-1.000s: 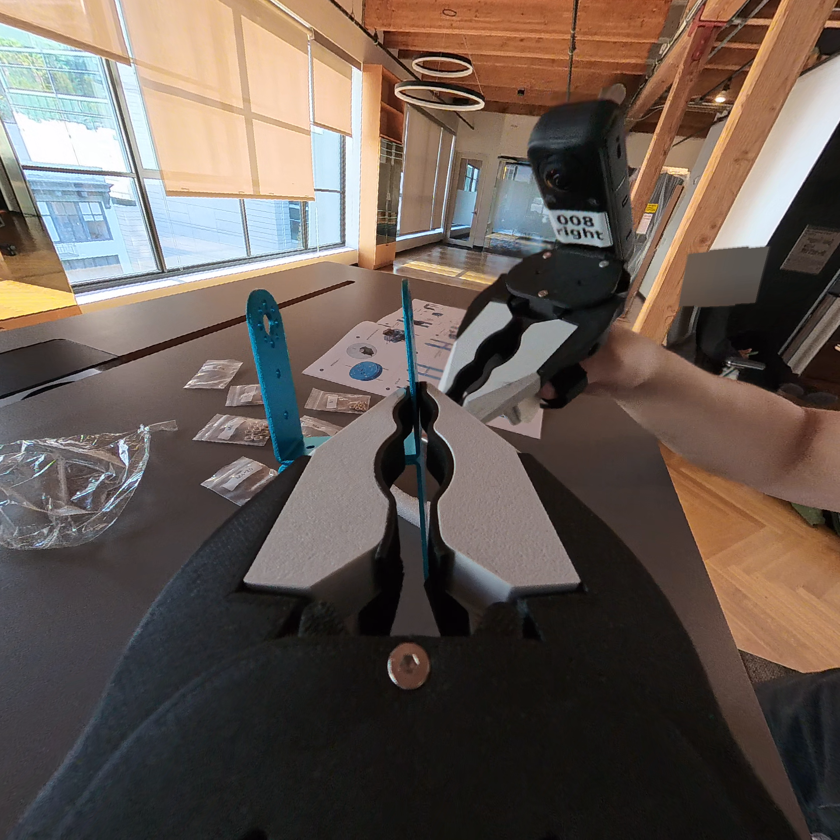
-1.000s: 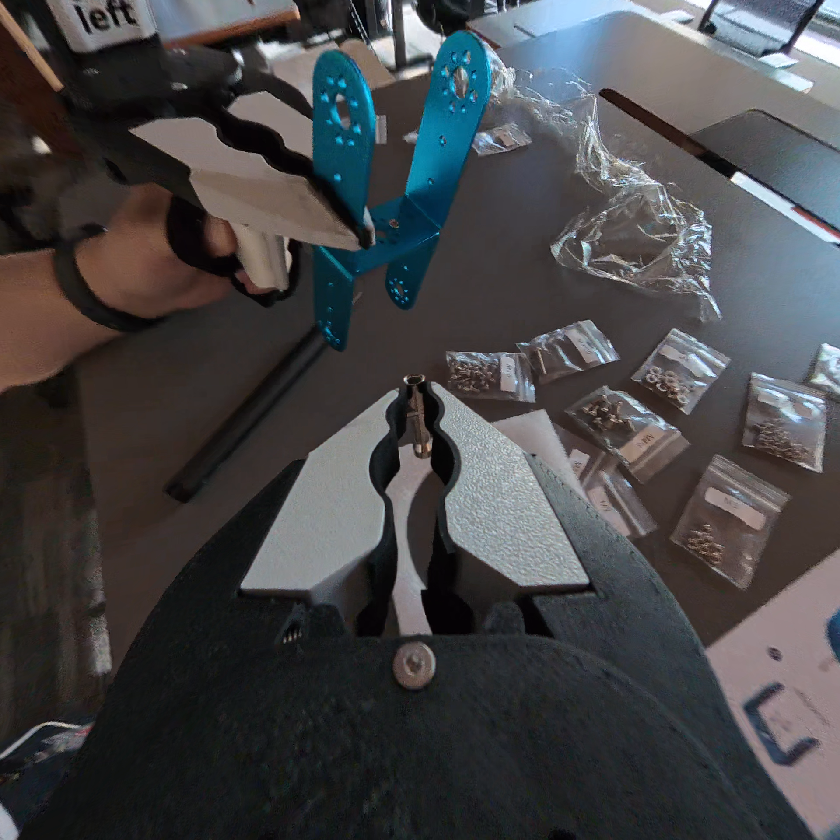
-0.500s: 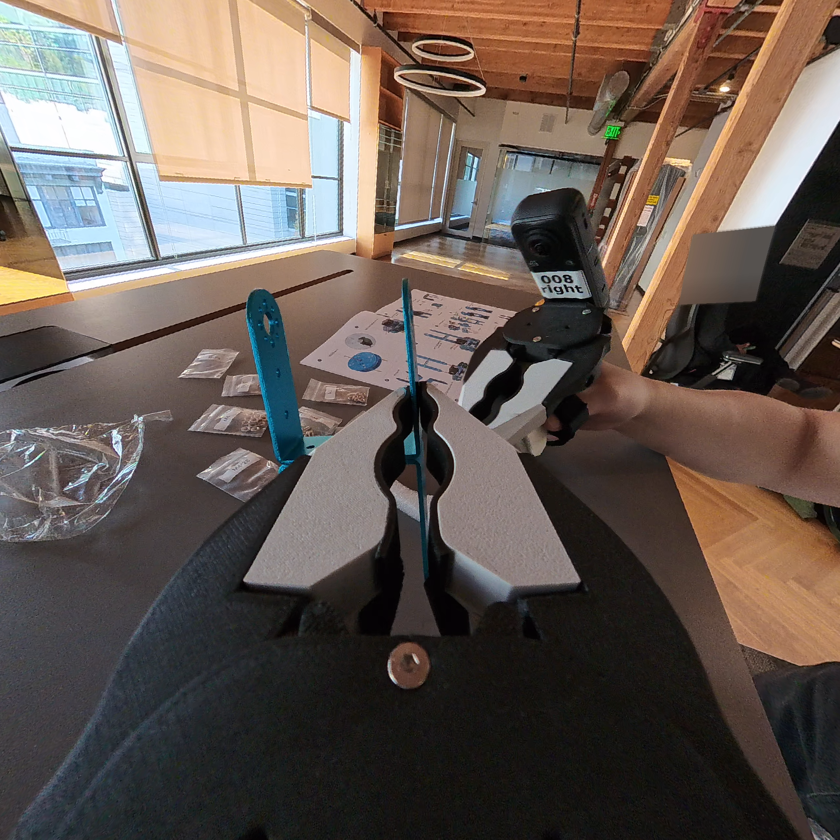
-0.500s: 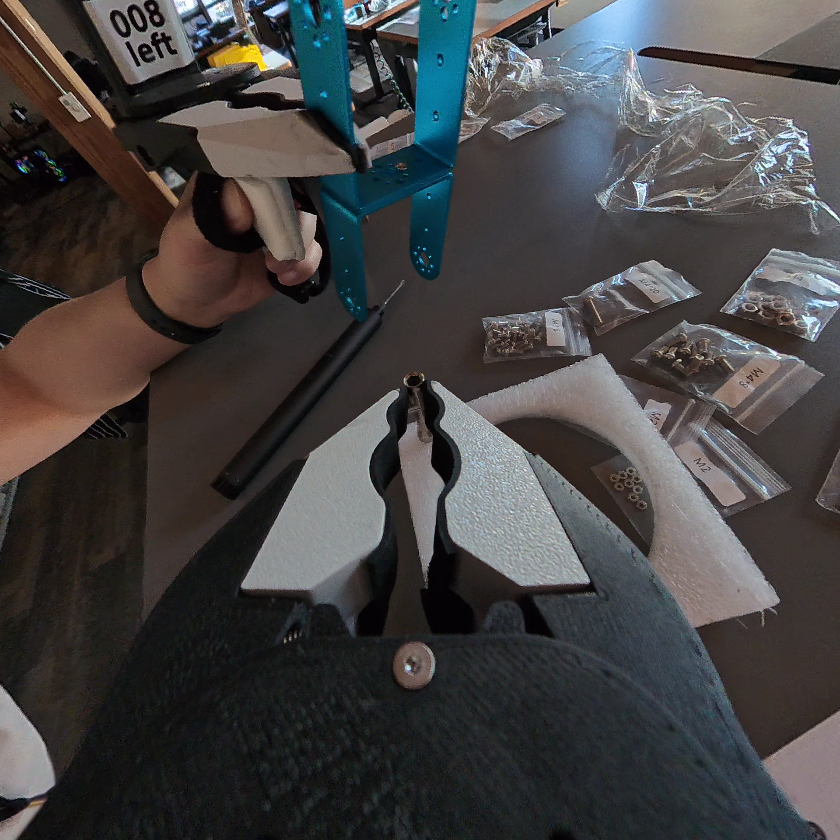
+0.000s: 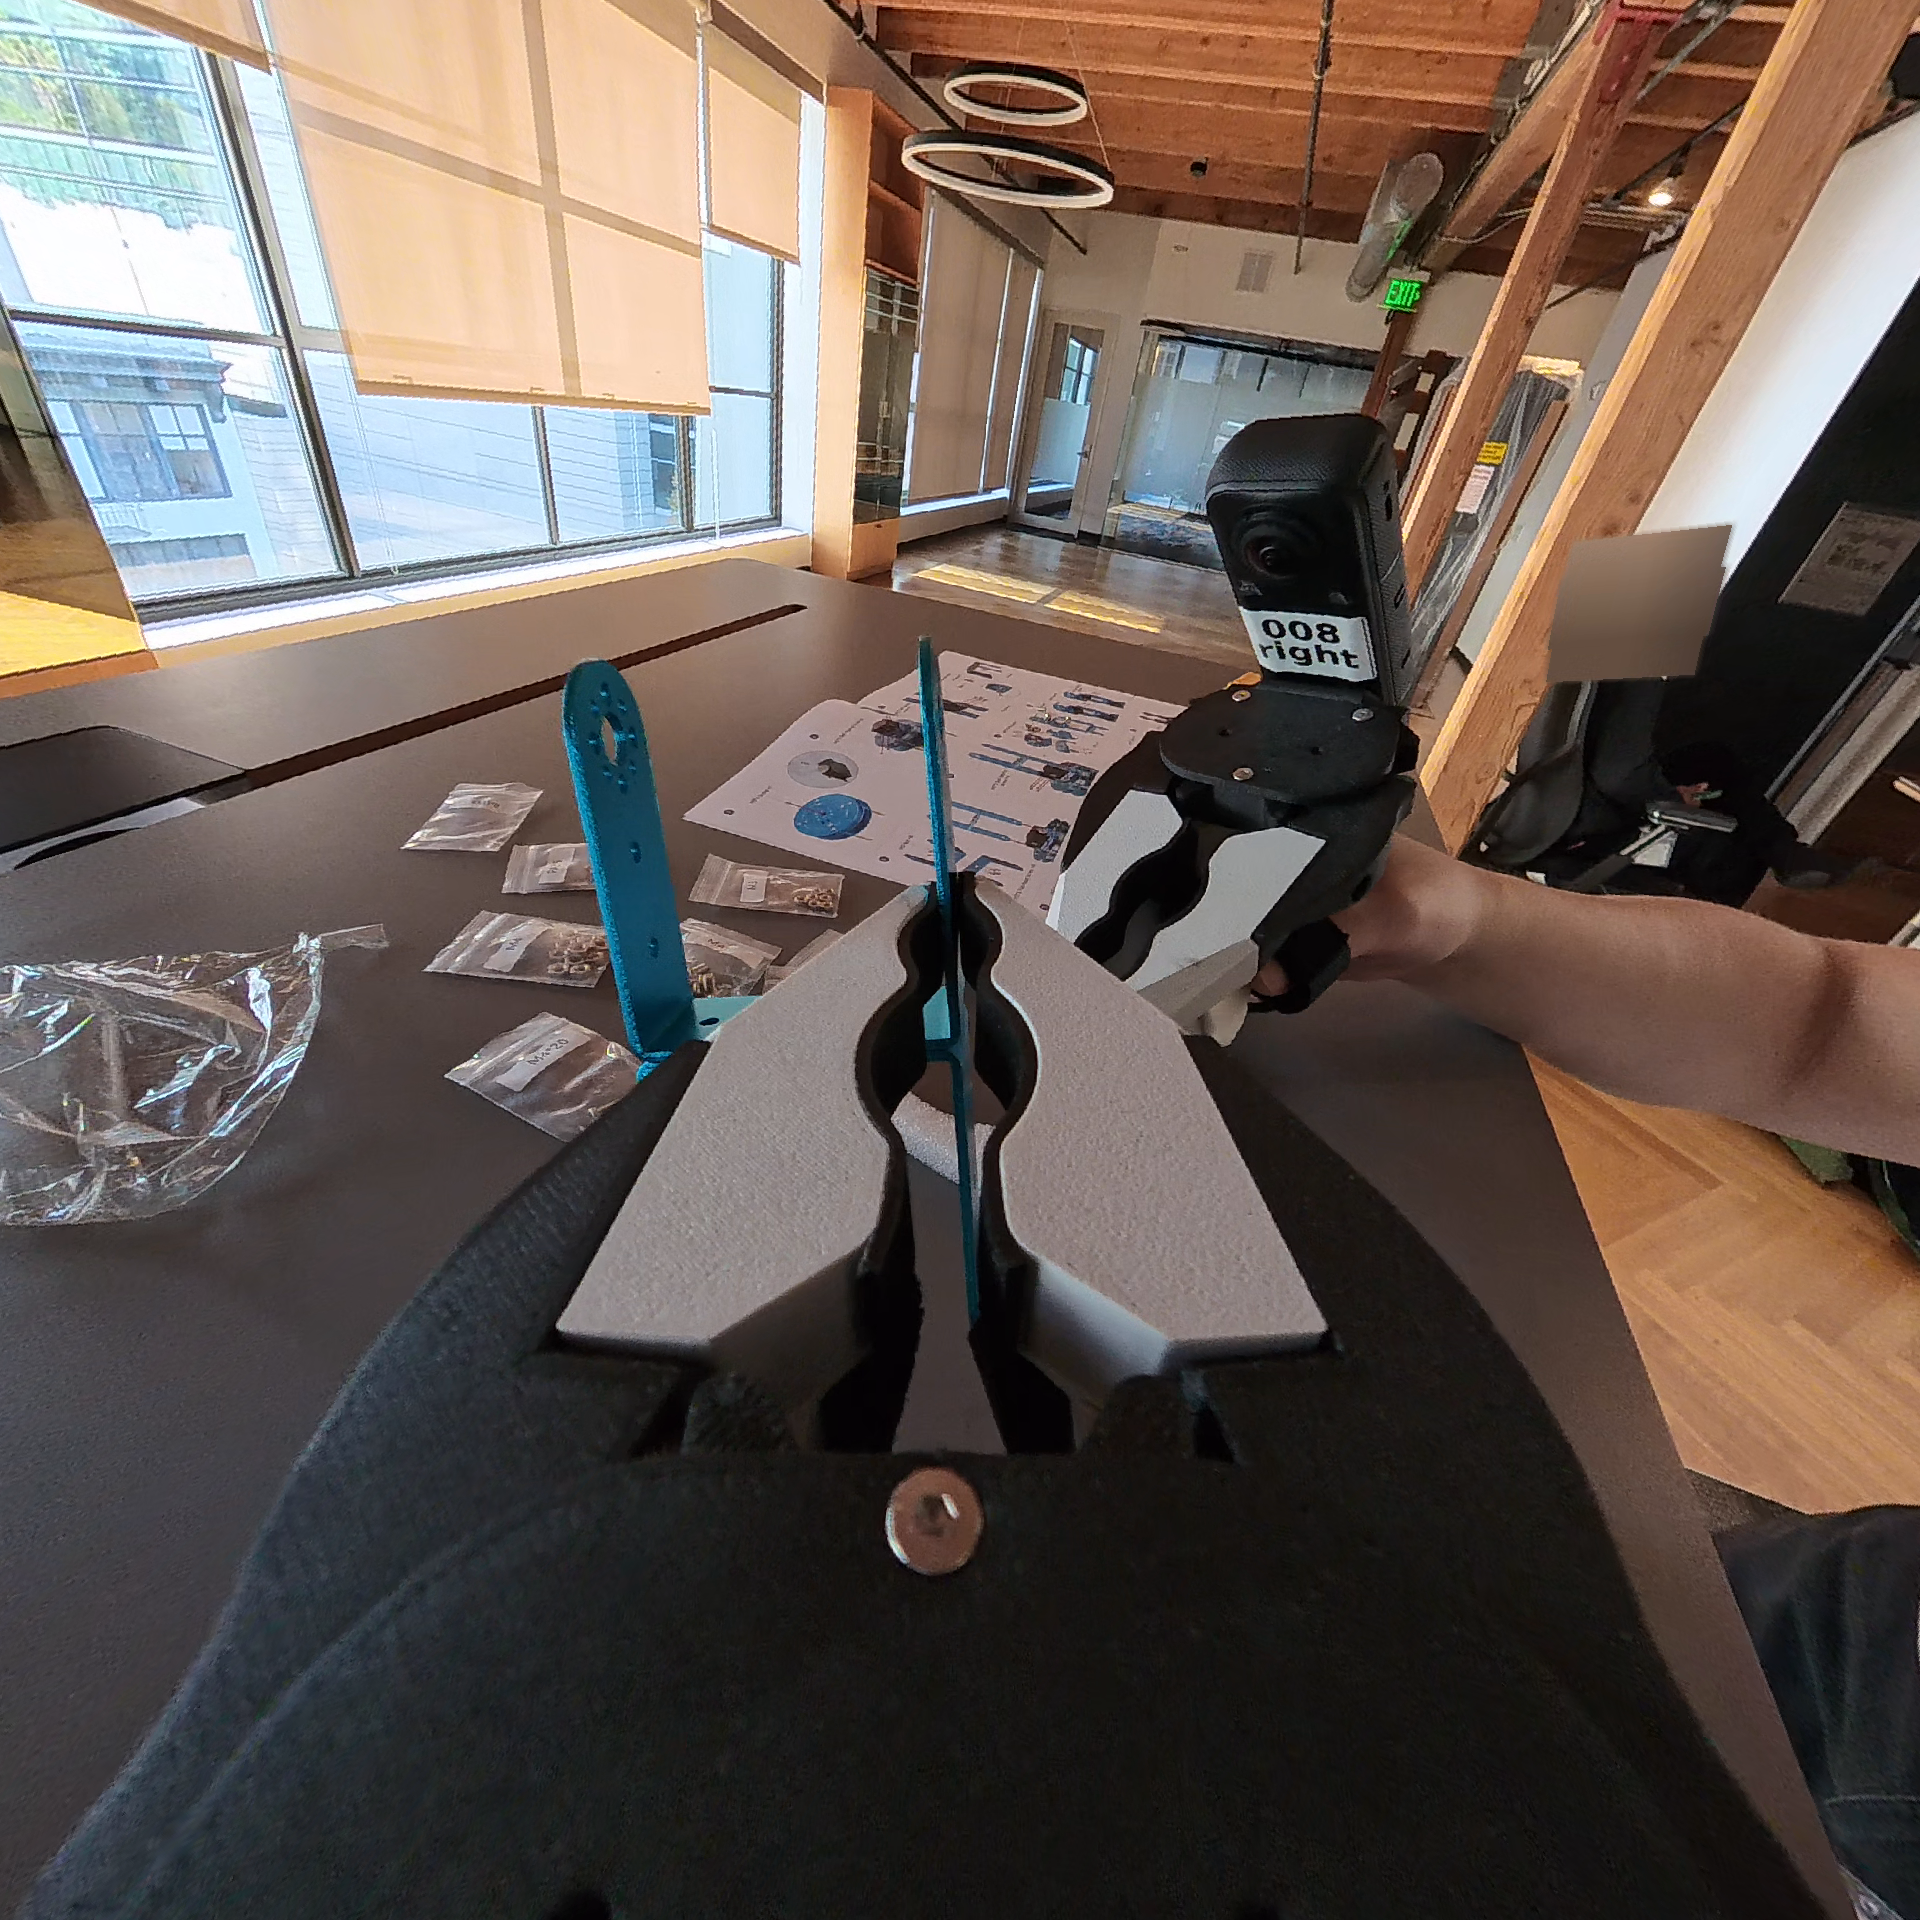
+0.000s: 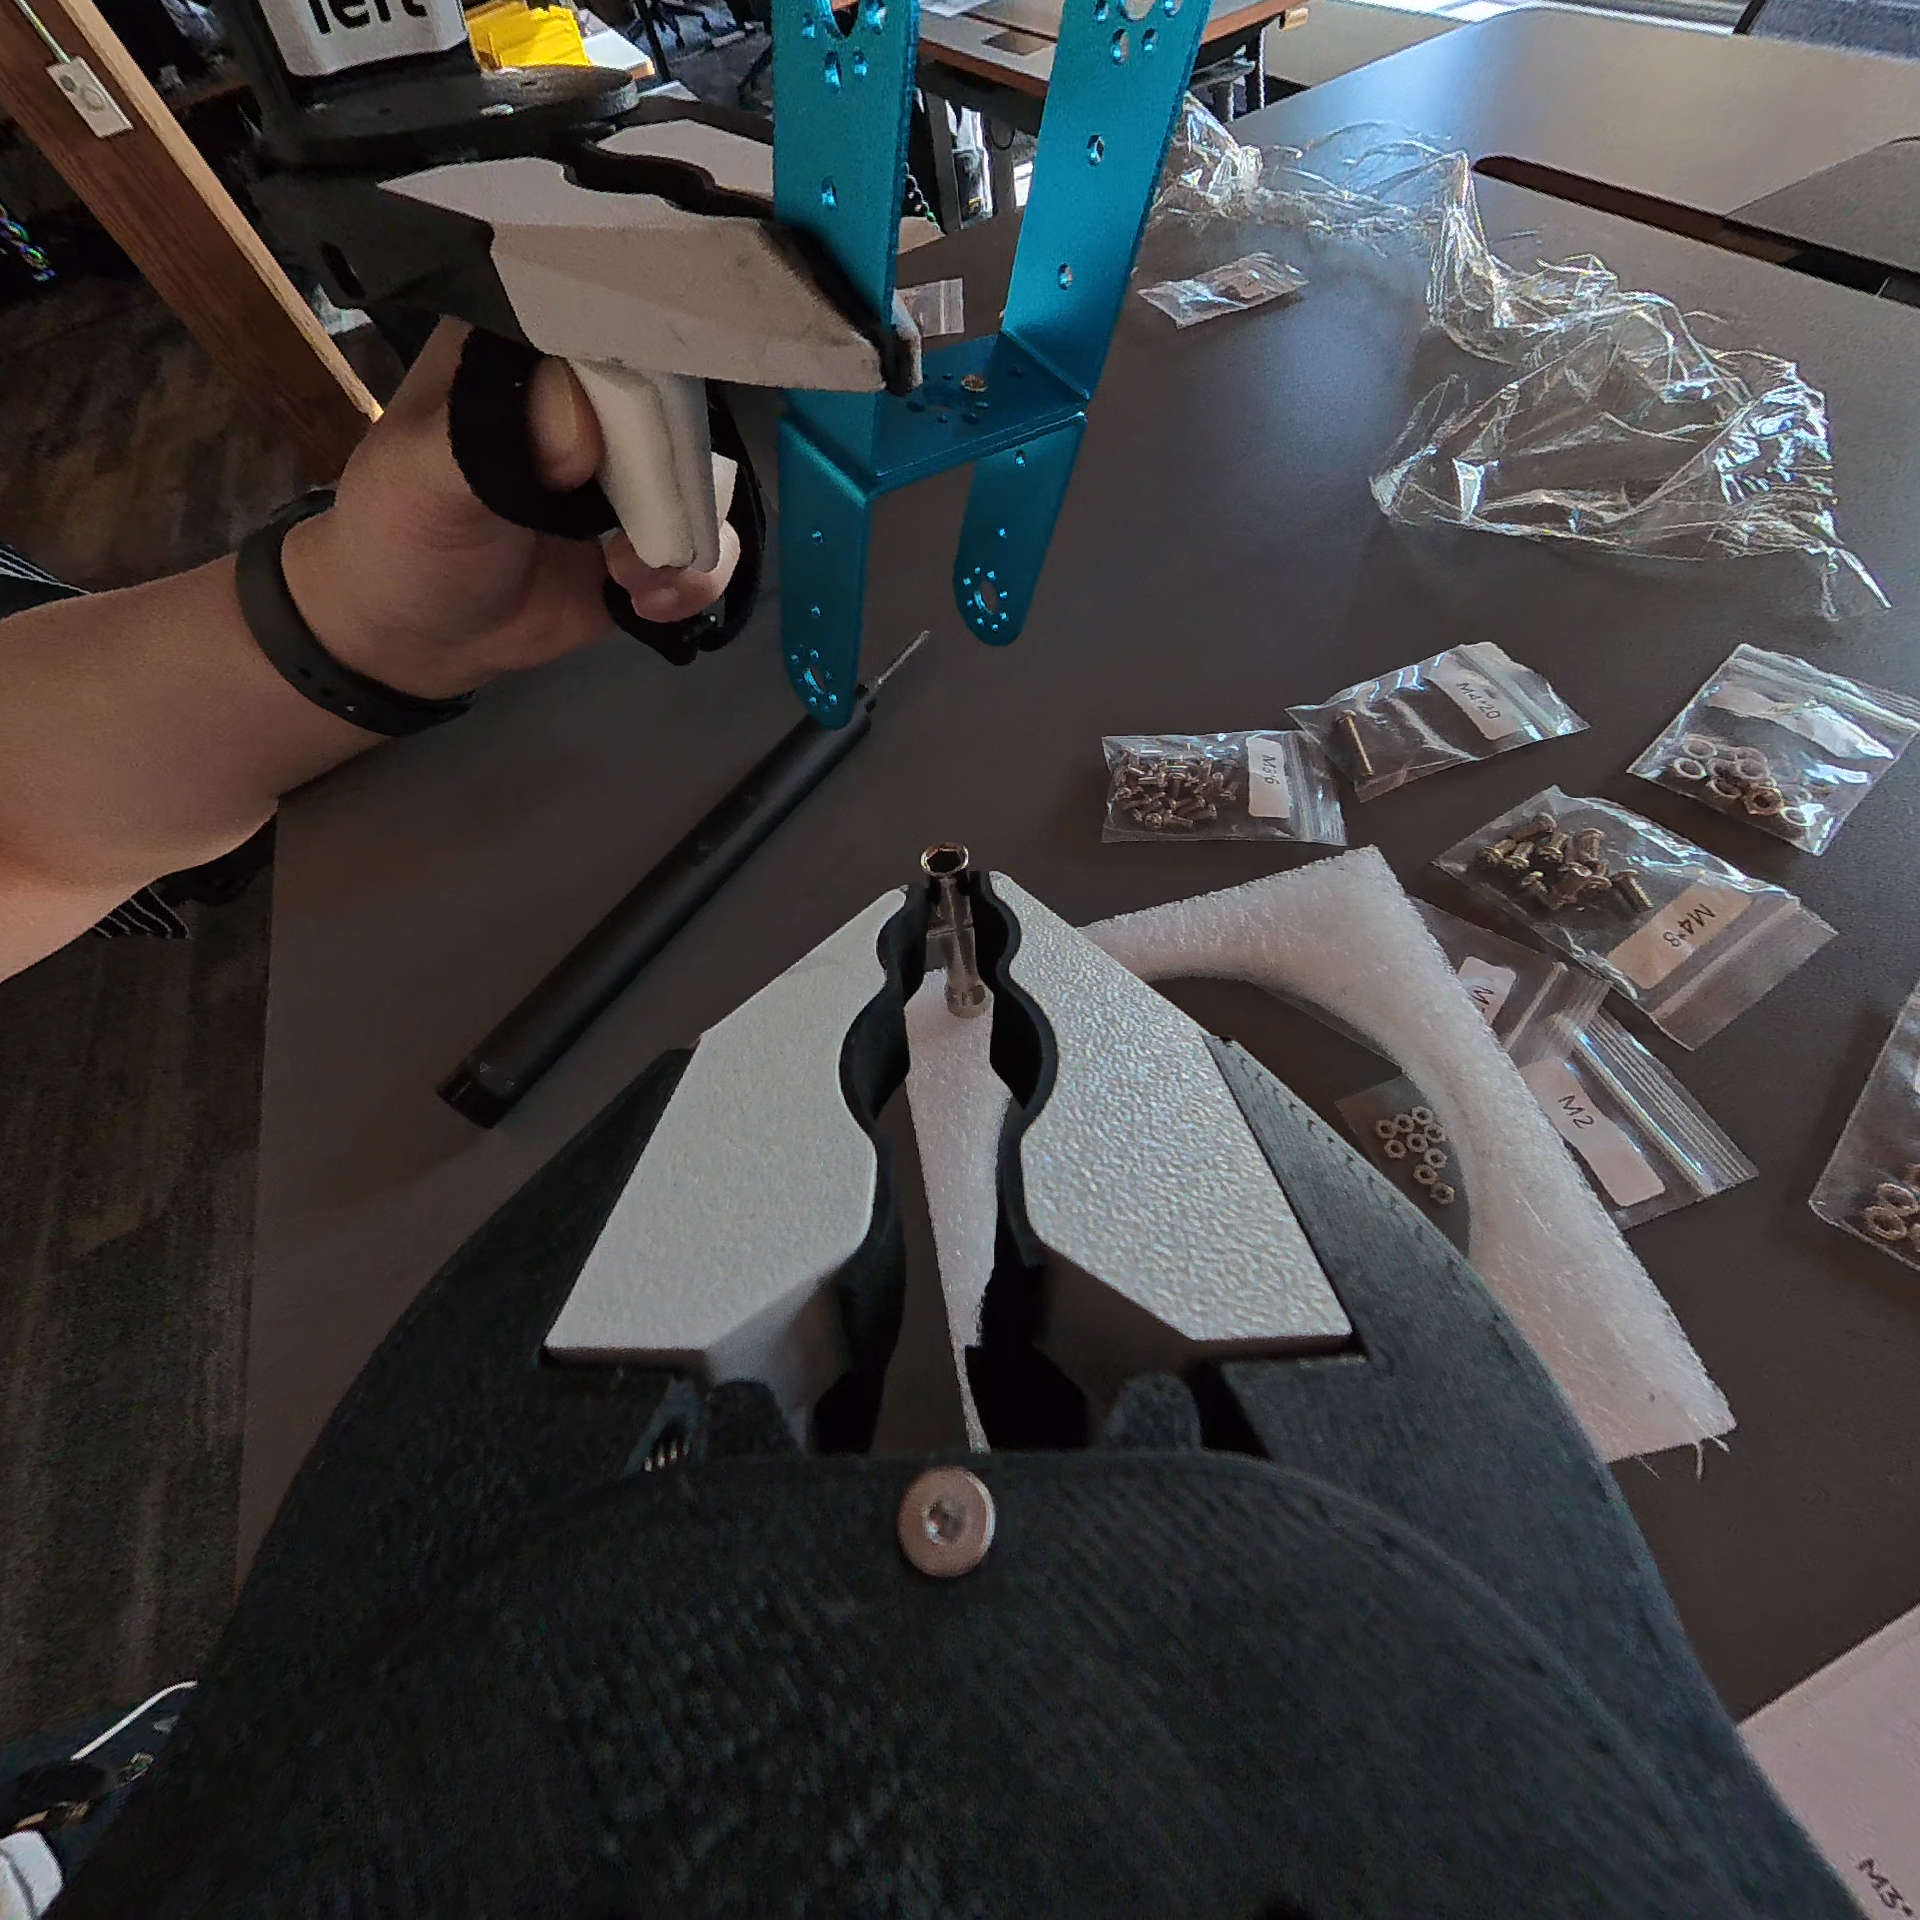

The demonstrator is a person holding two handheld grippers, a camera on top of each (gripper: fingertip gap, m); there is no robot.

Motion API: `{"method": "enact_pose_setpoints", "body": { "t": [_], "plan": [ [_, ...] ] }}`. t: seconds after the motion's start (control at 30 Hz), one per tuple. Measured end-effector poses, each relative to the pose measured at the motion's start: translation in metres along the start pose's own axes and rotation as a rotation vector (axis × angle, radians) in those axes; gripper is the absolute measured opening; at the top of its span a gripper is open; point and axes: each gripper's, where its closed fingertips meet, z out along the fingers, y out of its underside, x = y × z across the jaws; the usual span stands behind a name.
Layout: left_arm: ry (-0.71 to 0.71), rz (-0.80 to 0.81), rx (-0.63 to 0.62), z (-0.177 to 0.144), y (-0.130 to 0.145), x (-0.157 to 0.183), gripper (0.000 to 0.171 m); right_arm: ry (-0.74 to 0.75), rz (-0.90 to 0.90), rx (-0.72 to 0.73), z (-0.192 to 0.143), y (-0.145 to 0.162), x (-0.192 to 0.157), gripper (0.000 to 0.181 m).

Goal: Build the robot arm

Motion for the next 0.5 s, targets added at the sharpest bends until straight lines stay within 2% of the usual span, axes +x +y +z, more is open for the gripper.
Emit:
{"method": "enact_pose_setpoints", "body": {
  "t": [0.23, 0.5],
  "plan": [
    [0.000, -0.004, 0.001, -0.0003, 0.0001, -0.0001, 0.000, 0.008, -0.011, 0.010, -0.0026, -0.0021, 0.0011, 0.011],
    [0.016, -0.016, 0.008, -0.0010, -0.0012, 0.0021, 0.000, 0.020, -0.031, 0.049, -0.0076, -0.0089, -0.0002, 0.027]
  ]
}}
